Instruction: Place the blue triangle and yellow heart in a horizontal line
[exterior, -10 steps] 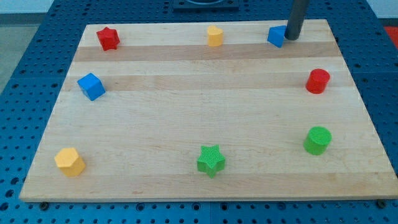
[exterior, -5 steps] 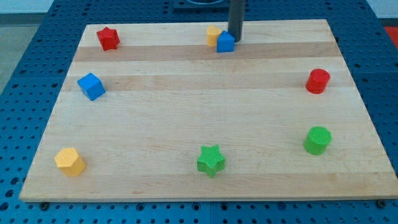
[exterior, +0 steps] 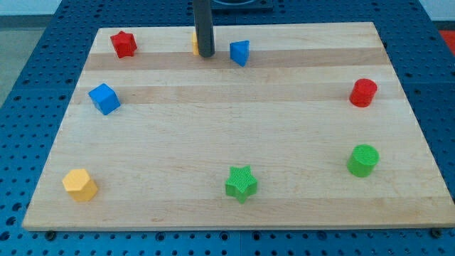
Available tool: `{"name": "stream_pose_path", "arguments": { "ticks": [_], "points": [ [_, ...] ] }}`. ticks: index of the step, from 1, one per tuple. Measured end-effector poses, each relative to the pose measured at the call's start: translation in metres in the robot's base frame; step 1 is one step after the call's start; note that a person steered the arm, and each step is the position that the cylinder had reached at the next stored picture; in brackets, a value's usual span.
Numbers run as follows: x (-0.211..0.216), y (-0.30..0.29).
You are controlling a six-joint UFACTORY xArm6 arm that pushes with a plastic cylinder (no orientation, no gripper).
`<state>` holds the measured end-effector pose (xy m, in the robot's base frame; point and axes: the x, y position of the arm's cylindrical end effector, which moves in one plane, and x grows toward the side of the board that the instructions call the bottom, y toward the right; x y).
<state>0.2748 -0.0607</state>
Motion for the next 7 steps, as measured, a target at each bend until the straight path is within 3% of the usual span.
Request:
{"name": "stream_pose_path", "arguments": {
  "ticks": [2, 3, 4, 6, 7],
  "points": [
    [0.06, 0.0],
    [0.072, 0.0],
    [0.073, 0.049],
    [0.083, 0.082],
    [0.021, 0.126]
  ]
}}
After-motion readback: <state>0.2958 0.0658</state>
